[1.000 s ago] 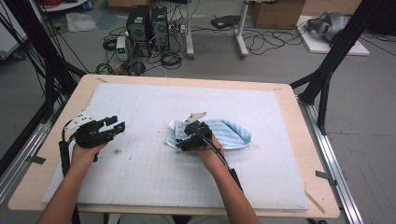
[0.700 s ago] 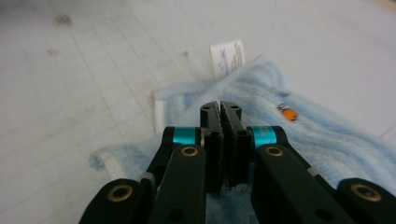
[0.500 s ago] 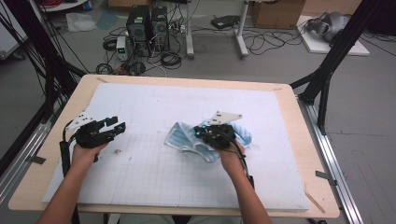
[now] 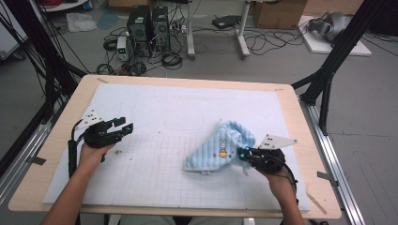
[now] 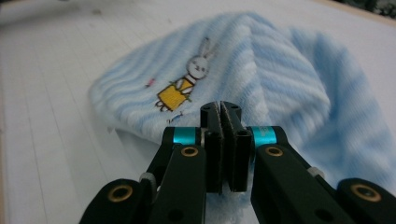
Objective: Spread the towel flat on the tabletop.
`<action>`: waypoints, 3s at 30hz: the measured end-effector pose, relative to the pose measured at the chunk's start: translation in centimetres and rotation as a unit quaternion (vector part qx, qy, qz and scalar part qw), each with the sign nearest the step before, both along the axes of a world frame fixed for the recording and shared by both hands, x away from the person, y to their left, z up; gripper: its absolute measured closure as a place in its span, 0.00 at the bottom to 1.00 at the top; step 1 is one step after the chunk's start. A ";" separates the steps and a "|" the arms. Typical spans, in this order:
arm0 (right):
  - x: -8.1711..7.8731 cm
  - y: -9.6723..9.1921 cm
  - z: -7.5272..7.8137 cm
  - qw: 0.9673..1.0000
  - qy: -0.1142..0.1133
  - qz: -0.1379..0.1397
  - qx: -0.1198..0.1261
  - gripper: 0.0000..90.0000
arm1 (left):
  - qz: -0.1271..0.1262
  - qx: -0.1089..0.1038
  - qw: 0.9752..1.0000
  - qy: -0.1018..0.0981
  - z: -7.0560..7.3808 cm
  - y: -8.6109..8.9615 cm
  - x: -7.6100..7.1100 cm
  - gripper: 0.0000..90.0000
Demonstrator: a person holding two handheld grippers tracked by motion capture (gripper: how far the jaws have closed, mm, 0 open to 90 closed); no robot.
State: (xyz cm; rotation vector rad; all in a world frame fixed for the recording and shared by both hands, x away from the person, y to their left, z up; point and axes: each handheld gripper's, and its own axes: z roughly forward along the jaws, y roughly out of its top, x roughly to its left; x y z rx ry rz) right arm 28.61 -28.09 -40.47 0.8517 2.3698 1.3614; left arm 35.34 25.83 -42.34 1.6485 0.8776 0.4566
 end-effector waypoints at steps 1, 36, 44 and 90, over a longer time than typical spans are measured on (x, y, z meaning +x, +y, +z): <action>-0.3 -0.6 -0.2 1.000 0.006 -0.003 -0.006 0.97 | -0.004 0.001 1.000 0.001 0.0 -0.3 0.1 0.53; -0.1 -3.8 -0.6 0.988 -0.021 -0.151 -0.002 0.26 | -0.165 0.055 0.979 0.104 -2.4 -24.7 7.4 0.45; -0.1 -3.8 -0.7 0.988 -0.020 -0.150 0.001 0.26 | -0.188 0.102 0.971 0.106 -2.7 -26.4 7.2 0.69; 1.5 0.3 -0.2 0.994 -0.008 -0.104 0.025 0.26 | -0.073 0.008 0.992 0.107 -0.2 -15.1 7.8 0.96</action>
